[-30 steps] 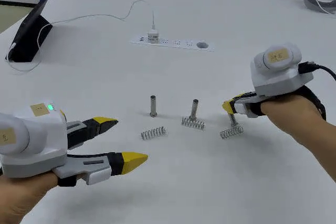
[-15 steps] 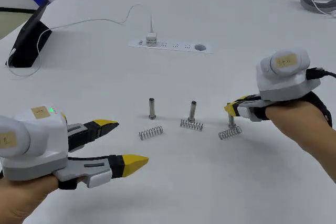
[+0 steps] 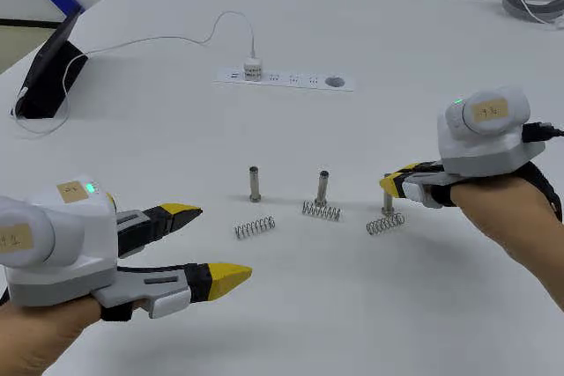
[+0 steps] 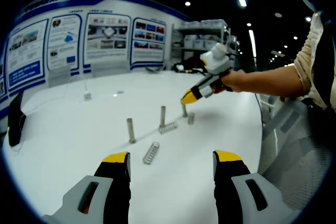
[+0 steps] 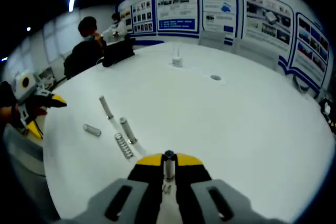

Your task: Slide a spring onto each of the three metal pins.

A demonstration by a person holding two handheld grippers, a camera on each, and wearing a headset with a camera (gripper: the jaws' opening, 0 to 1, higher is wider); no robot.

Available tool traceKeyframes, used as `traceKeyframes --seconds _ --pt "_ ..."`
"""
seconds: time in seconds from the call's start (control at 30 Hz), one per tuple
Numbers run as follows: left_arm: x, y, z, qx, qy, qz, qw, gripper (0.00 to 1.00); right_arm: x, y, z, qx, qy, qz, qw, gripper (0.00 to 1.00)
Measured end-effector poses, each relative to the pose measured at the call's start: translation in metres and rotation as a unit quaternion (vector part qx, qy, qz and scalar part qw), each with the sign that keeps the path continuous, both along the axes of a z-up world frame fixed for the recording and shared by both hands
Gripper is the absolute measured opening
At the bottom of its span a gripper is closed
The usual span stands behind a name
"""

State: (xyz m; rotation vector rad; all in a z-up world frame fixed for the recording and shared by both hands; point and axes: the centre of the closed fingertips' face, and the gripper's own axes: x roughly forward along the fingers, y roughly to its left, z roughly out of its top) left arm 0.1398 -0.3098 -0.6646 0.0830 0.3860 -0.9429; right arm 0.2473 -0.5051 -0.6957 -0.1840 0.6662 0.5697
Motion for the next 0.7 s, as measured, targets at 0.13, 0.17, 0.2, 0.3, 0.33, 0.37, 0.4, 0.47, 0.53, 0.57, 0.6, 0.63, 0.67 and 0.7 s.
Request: traceKeyframes --seconds 0.13,0.17,0.2,0.3,0.33,0.37,0.4,0.47,0.53,0.57,0.6,0.63,0.67,0.7 --pt "-0.0003 -0.0006 0.0004 0.001 0.000 -0.001 1.0000 0.65 -0.0012 0.0005 0.0011 0.002 -0.006 0.002 1.0000 0.09" --pt "-0.0006 -0.0006 0.0002 0.002 0.000 -0.001 1.0000 0.65 -0.0013 0.0003 0.0013 0.003 -0.006 0.001 1.0000 0.09" --pt "-0.0008 -0.0007 0.0001 0.002 0.000 -0.001 1.0000 0.65 -0.0012 0.0003 0.0015 0.003 -0.008 0.002 1.0000 0.09" --pt "-0.0015 -0.0005 -0.0003 0.004 0.000 -0.002 1.0000 0.65 -0.0018 0.0013 0.0024 0.005 -0.009 0.004 0.9999 0.09" --pt "-0.0017 -0.0004 -0.0003 0.004 0.001 -0.001 1.0000 0.65 -0.0019 0.0015 0.0027 0.005 -0.010 0.005 0.9999 0.09" --pt "-0.0018 -0.0003 -0.0003 0.004 0.001 -0.001 1.0000 0.65 -0.0019 0.0017 0.0028 0.004 -0.010 0.006 0.9999 0.09" --pt "-0.0019 -0.0001 -0.0003 0.004 0.001 -0.001 1.0000 0.65 -0.0023 0.0020 0.0030 0.004 -0.010 0.007 0.9999 0.09" --pt "-0.0020 0.0003 0.0000 0.004 0.001 -0.001 1.0000 0.65 -0.0027 0.0023 0.0033 0.003 -0.012 0.009 0.9999 0.09" --pt "-0.0022 0.0003 0.0003 0.004 0.000 -0.001 1.0000 0.65 -0.0029 0.0021 0.0032 0.002 -0.012 0.009 0.9999 0.09" --pt "-0.0023 0.0004 0.0005 0.005 0.000 -0.001 1.0000 0.65 -0.0033 0.0019 0.0031 0.002 -0.013 0.010 0.9999 0.09" --pt "-0.0023 0.0003 0.0007 0.005 0.000 -0.001 1.0000 0.65 -0.0039 0.0020 0.0033 0.003 -0.013 0.010 0.9999 0.09" --pt "-0.0025 0.0001 0.0010 0.004 0.000 -0.001 1.0000 0.65 -0.0045 0.0018 0.0034 0.003 -0.013 0.011 0.9999 0.09" --pt "-0.0027 -0.0001 0.0011 0.005 -0.001 -0.002 1.0000 0.65 -0.0049 0.0017 0.0035 0.003 -0.013 0.012 0.9998 0.09" --pt "-0.0029 -0.0002 0.0011 0.005 -0.001 -0.002 1.0000 0.65 -0.0050 0.0015 0.0035 0.003 -0.013 0.012 0.9998 0.09"
